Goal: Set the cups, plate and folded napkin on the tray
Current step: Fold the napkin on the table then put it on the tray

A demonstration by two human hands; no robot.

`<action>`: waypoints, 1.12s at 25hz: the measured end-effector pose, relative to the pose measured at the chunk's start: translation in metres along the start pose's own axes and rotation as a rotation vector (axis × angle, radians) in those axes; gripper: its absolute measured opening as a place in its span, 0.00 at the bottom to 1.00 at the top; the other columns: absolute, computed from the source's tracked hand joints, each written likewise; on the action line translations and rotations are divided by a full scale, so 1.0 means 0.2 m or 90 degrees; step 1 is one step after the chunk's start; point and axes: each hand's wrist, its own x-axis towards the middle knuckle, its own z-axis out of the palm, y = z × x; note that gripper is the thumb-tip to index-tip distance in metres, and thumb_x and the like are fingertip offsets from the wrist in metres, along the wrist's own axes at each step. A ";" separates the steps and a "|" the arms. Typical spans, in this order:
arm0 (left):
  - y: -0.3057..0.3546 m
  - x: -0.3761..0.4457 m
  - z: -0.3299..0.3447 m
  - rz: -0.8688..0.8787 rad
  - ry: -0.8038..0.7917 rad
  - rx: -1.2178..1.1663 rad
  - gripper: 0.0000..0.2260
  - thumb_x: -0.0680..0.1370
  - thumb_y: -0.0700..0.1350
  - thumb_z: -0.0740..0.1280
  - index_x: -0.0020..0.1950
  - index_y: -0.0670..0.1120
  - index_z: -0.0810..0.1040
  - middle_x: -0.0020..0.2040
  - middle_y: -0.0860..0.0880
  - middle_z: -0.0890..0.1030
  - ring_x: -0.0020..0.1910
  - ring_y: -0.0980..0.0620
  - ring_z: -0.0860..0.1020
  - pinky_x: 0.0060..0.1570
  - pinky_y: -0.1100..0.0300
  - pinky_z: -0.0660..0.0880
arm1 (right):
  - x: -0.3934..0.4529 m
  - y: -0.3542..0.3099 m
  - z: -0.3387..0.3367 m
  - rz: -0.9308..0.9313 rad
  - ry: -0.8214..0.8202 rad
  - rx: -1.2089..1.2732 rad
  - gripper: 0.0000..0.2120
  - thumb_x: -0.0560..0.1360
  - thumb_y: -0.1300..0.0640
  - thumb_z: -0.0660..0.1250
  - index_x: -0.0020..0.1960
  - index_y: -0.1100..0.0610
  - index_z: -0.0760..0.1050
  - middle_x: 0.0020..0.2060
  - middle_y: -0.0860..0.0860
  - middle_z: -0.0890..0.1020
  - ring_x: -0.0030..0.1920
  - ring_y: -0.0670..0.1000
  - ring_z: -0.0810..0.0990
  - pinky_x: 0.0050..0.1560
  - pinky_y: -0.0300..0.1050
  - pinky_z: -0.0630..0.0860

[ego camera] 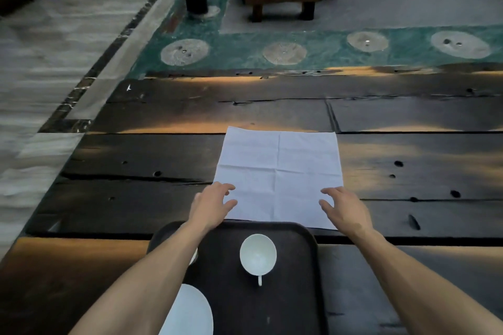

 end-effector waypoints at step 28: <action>-0.36 1.04 0.20 0.069 -0.066 0.077 0.10 0.74 0.54 0.72 0.55 0.59 0.83 0.59 0.59 0.78 0.59 0.54 0.72 0.60 0.53 0.66 | 0.77 0.18 0.29 -0.067 -0.031 -0.078 0.12 0.77 0.46 0.66 0.58 0.46 0.81 0.62 0.44 0.79 0.62 0.53 0.76 0.57 0.52 0.71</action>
